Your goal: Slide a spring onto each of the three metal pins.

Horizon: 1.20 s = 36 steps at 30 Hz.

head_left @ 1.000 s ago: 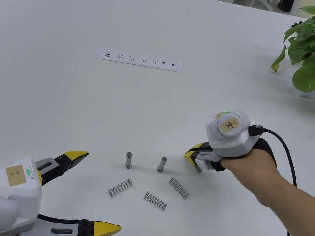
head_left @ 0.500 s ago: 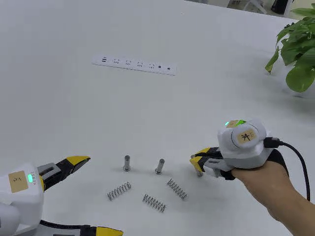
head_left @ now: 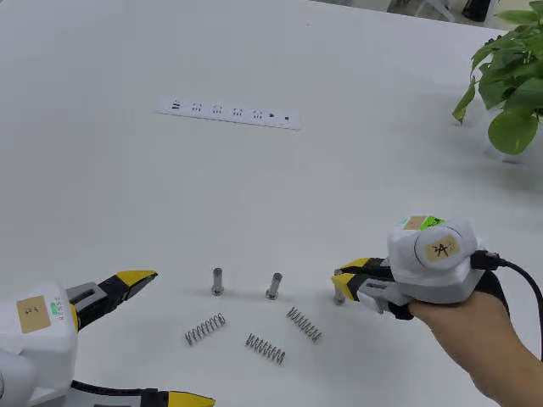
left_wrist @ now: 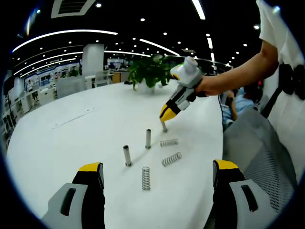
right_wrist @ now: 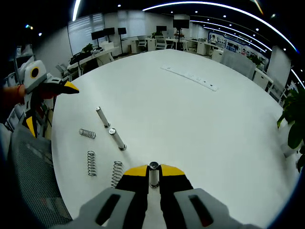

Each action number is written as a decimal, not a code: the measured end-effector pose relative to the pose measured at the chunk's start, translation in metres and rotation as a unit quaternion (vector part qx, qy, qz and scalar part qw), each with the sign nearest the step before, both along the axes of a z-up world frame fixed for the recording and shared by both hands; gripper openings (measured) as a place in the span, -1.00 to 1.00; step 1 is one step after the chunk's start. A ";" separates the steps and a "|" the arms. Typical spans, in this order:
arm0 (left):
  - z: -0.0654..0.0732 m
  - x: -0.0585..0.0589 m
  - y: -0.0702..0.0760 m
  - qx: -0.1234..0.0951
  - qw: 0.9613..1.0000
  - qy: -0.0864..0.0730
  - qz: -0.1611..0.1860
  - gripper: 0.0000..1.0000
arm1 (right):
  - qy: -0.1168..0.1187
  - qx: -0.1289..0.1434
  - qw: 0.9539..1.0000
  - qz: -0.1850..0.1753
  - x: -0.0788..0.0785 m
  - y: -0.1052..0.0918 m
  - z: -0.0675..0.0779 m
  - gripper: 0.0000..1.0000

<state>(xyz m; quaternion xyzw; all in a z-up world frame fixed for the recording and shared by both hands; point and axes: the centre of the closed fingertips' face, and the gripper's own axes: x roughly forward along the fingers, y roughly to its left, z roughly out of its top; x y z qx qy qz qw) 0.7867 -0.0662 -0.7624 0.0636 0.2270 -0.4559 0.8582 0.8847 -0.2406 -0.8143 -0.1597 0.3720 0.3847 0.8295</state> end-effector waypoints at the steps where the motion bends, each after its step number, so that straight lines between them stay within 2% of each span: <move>1: 0.000 0.000 0.000 0.000 1.000 0.000 0.000 0.93 | 0.000 0.001 1.000 -0.001 0.000 -0.001 0.000 -0.82; 16: -0.004 0.000 -0.001 -0.001 1.000 0.001 -0.004 0.93 | -0.001 0.005 1.000 -0.002 -0.001 0.001 0.001 -0.82; 28: -0.004 0.000 -0.002 -0.001 1.000 0.001 -0.004 0.93 | 0.003 0.000 1.000 0.003 -0.009 0.001 0.000 -0.82; 36: -0.004 -0.001 -0.003 -0.003 1.000 0.001 -0.005 0.93 | 0.004 0.002 1.000 0.001 -0.008 0.001 0.000 -0.82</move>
